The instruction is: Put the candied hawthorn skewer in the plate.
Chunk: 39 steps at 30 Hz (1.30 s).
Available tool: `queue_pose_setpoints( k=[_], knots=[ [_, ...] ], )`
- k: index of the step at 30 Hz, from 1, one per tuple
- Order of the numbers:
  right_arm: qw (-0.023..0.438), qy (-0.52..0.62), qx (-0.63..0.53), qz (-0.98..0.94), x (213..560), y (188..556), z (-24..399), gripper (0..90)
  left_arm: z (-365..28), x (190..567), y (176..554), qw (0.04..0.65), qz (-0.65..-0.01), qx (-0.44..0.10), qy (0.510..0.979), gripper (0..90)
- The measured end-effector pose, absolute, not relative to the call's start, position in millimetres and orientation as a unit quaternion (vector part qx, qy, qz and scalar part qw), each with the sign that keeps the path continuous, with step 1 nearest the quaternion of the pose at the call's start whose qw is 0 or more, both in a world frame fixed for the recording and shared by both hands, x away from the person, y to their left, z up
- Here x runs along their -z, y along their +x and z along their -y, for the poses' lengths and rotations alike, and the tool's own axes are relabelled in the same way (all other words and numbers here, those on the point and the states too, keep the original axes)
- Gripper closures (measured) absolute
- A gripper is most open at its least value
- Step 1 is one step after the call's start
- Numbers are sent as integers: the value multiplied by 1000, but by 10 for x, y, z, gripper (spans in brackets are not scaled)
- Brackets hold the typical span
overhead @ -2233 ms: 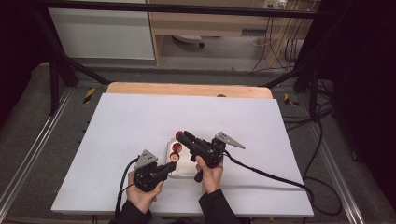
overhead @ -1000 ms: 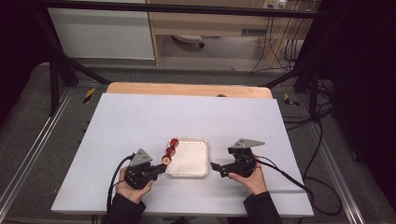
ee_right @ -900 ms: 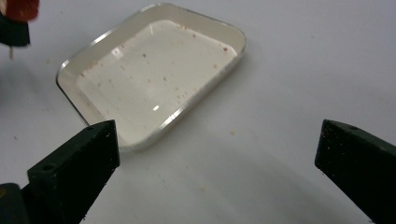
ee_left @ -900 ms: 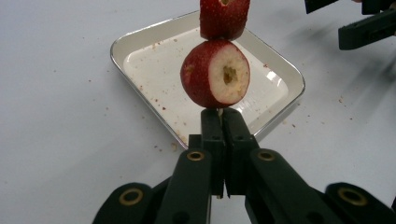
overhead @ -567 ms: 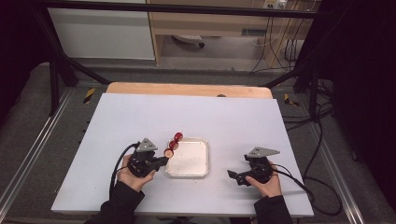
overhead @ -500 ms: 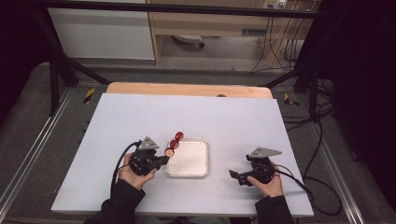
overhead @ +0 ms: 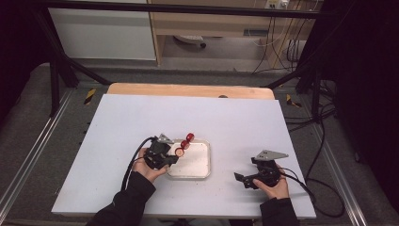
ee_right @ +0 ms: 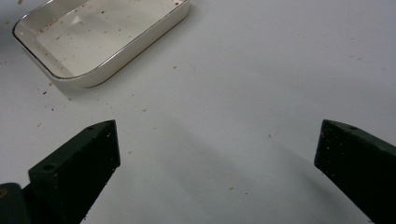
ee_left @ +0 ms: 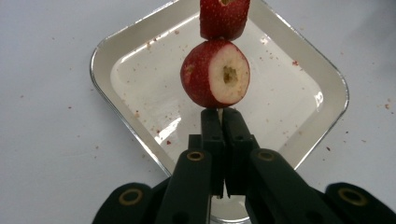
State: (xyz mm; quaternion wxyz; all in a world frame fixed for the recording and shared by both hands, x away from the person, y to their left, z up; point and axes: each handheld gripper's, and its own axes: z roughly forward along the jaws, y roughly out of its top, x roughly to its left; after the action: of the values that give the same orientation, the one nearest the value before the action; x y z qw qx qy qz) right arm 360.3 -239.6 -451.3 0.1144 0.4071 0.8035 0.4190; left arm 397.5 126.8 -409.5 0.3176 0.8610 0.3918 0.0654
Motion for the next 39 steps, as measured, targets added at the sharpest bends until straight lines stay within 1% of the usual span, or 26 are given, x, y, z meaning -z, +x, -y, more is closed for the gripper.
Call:
queue_pose_setpoints(
  k=[13, 23, 27, 31, 34, 39],
  knots=[
    [110, 406, -425, -801, 4509, 3591, 2411, 7, -1109, 4238, 3990, 259, -396, -51, 879, 883],
    [110, 404, -429, -800, 4506, 3590, 2413, 7, -1057, 4246, 3991, 242, -402, -54, 881, 880],
    [110, 405, -427, -801, 4507, 3589, 2412, 7, -1060, 4247, 3980, 244, -399, -57, 882, 870],
    [112, 406, -428, -800, 4508, 3586, 2411, 7, -1144, 4228, 3947, 260, -394, -57, 880, 822],
    [112, 405, -426, -801, 4510, 3587, 2411, 6, -1275, 4200, 3903, 292, -385, -62, 874, 752],
    [111, 406, -428, -800, 4509, 3584, 2411, 5, -1573, 4159, 3806, 347, -368, -74, 860, 519]
  ],
)
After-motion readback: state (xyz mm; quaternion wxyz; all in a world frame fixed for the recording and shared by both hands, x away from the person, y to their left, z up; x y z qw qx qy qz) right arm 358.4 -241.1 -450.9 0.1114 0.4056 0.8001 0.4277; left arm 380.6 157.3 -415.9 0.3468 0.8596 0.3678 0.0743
